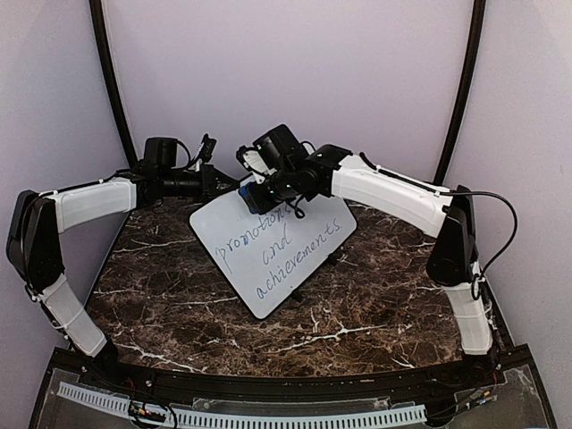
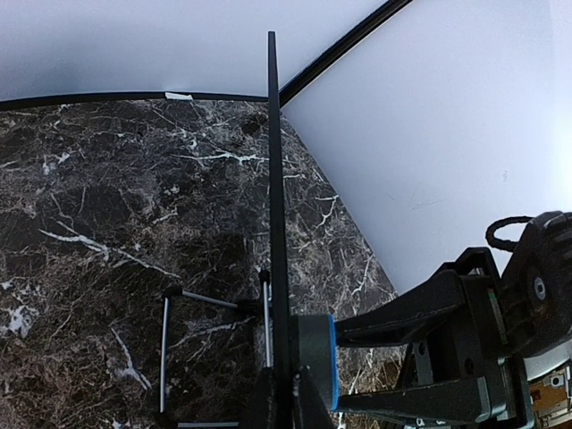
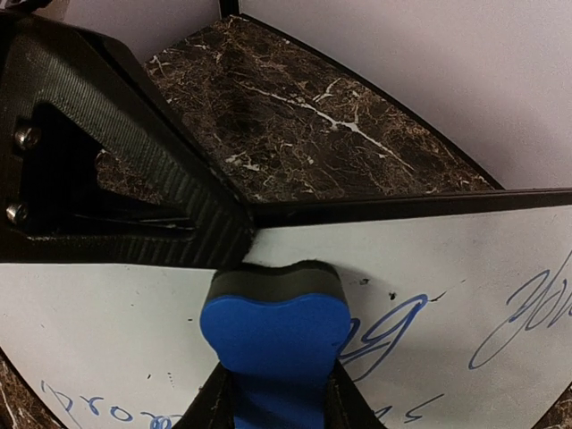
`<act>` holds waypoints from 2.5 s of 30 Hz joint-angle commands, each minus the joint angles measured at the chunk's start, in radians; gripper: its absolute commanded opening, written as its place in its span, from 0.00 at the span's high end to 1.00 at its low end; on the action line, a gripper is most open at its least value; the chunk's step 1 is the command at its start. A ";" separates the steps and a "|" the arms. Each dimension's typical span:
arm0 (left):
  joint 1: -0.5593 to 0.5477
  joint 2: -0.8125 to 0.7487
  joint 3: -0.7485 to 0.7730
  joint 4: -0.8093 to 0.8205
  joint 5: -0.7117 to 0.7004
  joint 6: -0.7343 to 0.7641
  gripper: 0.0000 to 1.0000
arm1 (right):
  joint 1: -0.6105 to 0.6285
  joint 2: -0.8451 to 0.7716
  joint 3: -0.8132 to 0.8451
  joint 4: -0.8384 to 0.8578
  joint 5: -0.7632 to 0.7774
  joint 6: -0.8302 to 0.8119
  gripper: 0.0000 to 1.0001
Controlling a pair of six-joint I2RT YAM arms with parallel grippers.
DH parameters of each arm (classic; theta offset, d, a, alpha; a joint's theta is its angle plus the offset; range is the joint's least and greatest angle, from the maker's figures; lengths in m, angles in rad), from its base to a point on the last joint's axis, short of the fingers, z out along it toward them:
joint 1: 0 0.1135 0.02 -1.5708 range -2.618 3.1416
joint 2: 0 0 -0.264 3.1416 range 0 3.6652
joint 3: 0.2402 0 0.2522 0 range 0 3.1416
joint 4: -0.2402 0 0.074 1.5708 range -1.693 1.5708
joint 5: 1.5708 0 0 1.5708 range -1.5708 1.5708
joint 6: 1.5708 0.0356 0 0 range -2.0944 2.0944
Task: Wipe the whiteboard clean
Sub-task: Erase the whiteboard at the center of the board.
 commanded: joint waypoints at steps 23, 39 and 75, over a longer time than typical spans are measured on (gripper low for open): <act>-0.036 -0.084 0.004 0.100 0.103 0.046 1.00 | -0.018 0.046 0.037 -0.085 -0.003 0.020 0.71; -0.042 -0.093 0.007 0.098 0.115 0.047 1.00 | -0.041 -0.050 -0.195 0.023 0.042 0.050 0.70; -0.070 -0.065 0.003 0.112 0.152 0.064 1.00 | -0.076 -0.057 -0.225 0.161 0.026 0.087 0.71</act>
